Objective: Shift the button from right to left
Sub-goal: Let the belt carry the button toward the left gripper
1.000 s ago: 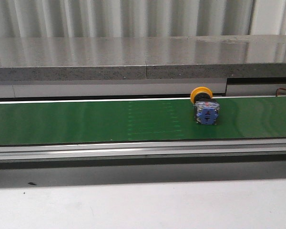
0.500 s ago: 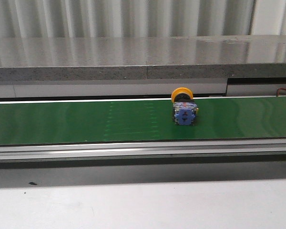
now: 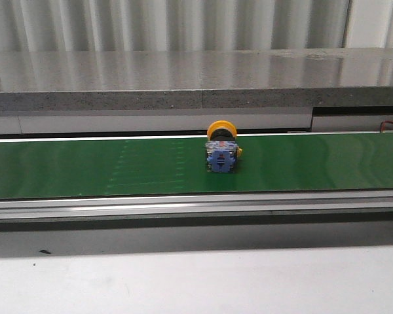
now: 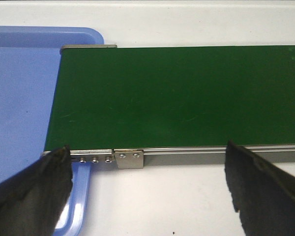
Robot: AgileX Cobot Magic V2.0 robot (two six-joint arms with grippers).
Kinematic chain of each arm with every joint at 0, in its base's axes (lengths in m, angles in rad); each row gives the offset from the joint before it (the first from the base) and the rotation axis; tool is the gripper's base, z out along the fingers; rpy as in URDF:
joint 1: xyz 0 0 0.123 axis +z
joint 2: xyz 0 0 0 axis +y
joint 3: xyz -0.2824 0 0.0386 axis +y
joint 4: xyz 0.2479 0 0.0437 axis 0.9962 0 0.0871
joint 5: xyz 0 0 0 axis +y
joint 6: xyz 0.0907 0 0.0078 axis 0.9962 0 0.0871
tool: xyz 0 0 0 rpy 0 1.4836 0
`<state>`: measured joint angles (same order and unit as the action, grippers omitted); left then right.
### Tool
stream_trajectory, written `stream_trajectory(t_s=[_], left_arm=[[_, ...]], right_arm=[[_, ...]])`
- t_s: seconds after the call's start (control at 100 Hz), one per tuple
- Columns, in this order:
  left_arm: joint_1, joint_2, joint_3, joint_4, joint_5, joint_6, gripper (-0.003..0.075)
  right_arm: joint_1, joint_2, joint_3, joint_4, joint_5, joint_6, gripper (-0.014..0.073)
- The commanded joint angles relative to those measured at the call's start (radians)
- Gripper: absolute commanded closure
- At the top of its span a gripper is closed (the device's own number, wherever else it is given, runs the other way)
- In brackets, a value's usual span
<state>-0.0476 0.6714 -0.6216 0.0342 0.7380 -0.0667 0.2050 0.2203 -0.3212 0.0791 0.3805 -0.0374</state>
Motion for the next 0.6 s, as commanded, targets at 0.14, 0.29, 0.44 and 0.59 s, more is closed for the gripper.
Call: stream_trajectory(t_s=[0.14, 0.29, 0.44, 0.59], left_arm=[[-0.007, 0.008, -0.043, -0.047, -0.089, -0.008, 0.0084], [-0.008, 0.057, -0.087, -0.153, -0.037, -0.008, 0.0084], [-0.008, 0.192, -0.179, -0.289, 0.073, 0.046, 0.0085], [-0.032, 0.340, -0.268, -0.424, 0.124, 0.101, 0.0085]], right_arm=[[0.000, 0.008, -0.028, -0.001, -0.080, -0.010, 0.0662], [0.000, 0.008, -0.028, -0.001, -0.080, -0.010, 0.0662], [0.000, 0.008, -0.028, -0.001, -0.080, -0.010, 0.0662], [0.000, 0.008, -0.028, -0.001, -0.080, -0.010, 0.0662]])
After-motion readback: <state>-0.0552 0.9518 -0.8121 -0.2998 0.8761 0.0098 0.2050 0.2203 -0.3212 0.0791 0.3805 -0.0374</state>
